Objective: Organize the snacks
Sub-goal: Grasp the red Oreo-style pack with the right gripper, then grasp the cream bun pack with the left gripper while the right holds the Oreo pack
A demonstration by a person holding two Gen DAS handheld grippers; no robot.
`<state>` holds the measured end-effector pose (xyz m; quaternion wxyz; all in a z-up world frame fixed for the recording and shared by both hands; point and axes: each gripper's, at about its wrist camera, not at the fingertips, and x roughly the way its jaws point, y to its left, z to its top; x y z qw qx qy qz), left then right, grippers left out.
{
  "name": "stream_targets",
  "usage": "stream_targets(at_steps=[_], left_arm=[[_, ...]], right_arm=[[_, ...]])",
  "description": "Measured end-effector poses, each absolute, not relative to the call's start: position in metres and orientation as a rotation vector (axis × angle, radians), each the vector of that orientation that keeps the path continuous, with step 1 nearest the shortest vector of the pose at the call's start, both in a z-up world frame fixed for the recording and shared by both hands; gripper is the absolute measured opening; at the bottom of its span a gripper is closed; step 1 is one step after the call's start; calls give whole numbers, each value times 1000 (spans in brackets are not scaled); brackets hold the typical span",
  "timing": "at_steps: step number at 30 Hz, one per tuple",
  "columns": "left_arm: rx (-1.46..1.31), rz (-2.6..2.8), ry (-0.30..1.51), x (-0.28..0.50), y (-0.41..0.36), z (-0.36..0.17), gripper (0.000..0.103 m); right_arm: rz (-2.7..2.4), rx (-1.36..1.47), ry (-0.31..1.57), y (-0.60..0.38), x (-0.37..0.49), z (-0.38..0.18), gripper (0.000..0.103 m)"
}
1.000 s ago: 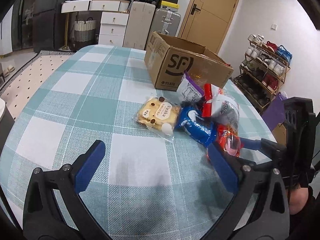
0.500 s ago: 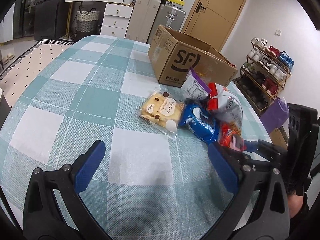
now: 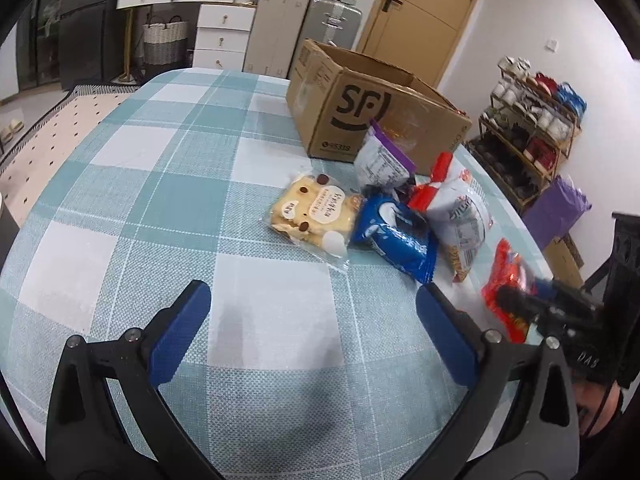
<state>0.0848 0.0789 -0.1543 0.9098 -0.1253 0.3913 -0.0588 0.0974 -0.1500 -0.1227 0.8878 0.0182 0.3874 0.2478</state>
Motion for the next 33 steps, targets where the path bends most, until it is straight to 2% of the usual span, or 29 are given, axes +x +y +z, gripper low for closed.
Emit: stream_targets(at_steps=[9, 13, 28, 33], left_arm=[[-143, -102, 848, 125, 84, -144, 102], [-114, -119, 921, 152, 86, -151, 102], [-10, -167, 1016, 213, 74, -174, 102], [1, -187, 1021, 223, 71, -178, 96]], right_arm=[[476, 122, 792, -184, 103, -123, 48], [486, 96, 766, -185, 104, -120, 48], [514, 192, 798, -196, 114, -126, 48], [512, 191, 787, -196, 112, -124, 48]])
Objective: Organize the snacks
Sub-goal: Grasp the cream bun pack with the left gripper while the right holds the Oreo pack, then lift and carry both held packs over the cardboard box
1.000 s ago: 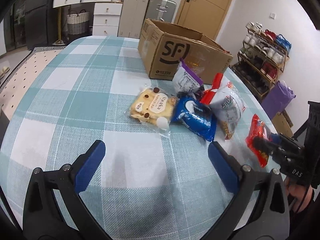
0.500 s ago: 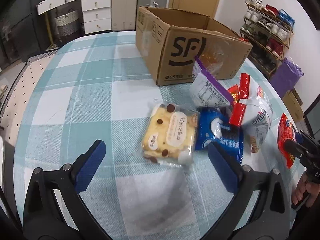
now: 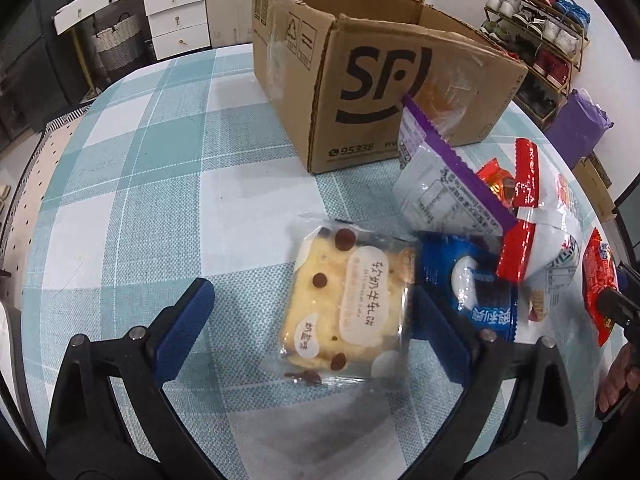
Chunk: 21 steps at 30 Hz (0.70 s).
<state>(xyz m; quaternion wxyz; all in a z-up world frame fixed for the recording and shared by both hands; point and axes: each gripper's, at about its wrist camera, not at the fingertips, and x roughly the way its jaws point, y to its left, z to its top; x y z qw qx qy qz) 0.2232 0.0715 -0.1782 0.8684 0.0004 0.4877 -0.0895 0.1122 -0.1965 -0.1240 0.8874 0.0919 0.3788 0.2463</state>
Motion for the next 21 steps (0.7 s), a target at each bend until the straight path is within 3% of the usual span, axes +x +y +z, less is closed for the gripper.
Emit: stream_targets(at_steps=[10, 21], left_arm=[[27, -189, 1009, 219, 68, -173, 55], [-29, -165, 975, 188, 89, -160, 55]], right_arm=[[509, 188, 784, -197, 113, -125, 48], [493, 166, 773, -195, 111, -124, 48]])
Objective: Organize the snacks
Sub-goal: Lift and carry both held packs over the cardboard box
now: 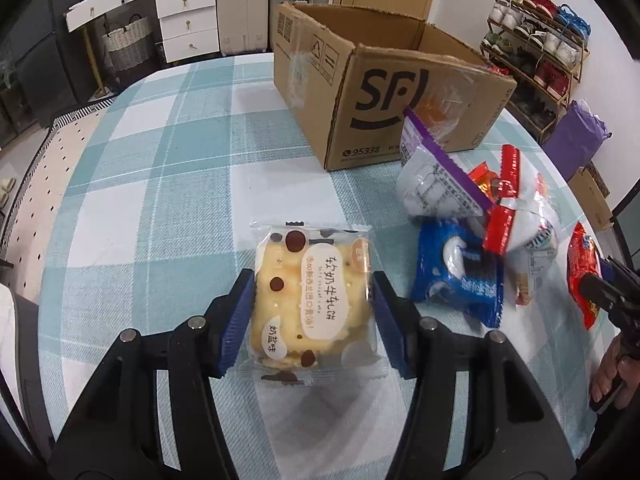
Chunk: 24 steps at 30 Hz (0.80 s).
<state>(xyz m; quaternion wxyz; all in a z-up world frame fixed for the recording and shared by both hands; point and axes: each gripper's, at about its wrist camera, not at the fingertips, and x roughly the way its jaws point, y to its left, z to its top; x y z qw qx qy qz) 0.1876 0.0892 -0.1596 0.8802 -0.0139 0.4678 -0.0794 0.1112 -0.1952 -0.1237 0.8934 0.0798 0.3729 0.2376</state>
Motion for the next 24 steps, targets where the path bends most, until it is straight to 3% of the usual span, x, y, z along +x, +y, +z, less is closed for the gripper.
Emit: stream_targets(at_steps=[24], left_arm=[[-212, -221, 835, 42, 87, -85, 55]], right_arm=[[633, 219, 659, -165, 47, -57, 48]])
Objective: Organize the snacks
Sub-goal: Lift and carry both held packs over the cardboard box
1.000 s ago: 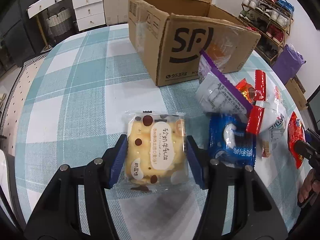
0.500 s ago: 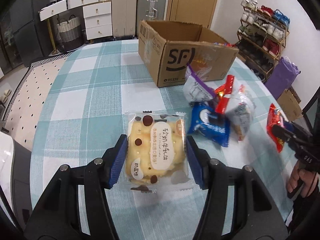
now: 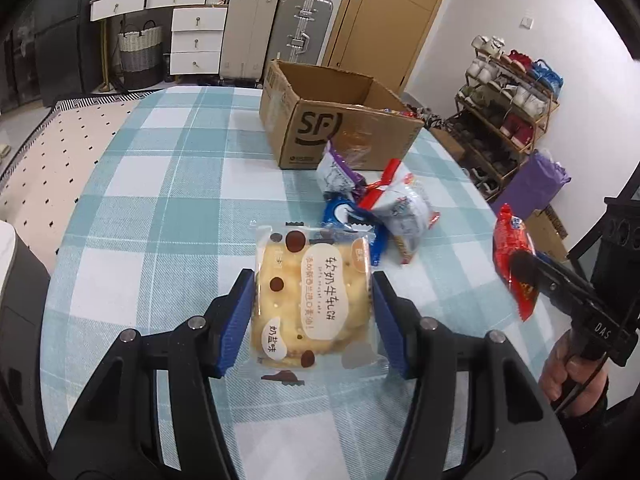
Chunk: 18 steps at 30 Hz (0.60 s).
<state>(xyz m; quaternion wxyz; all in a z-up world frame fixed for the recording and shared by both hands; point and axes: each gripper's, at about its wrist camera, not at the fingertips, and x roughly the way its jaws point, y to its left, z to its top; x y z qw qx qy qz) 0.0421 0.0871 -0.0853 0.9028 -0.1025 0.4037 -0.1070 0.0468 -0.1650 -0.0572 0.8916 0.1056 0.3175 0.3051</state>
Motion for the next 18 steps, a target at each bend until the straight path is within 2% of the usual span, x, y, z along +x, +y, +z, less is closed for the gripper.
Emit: stream_targets(at_steps=[10, 18], left_arm=[[-200, -309, 780, 22, 68, -55, 55], [-220, -374, 743, 31, 71, -21, 55]], right_arm=[[670, 235, 613, -162, 27, -18, 48], [684, 203, 592, -163, 43, 16, 48]])
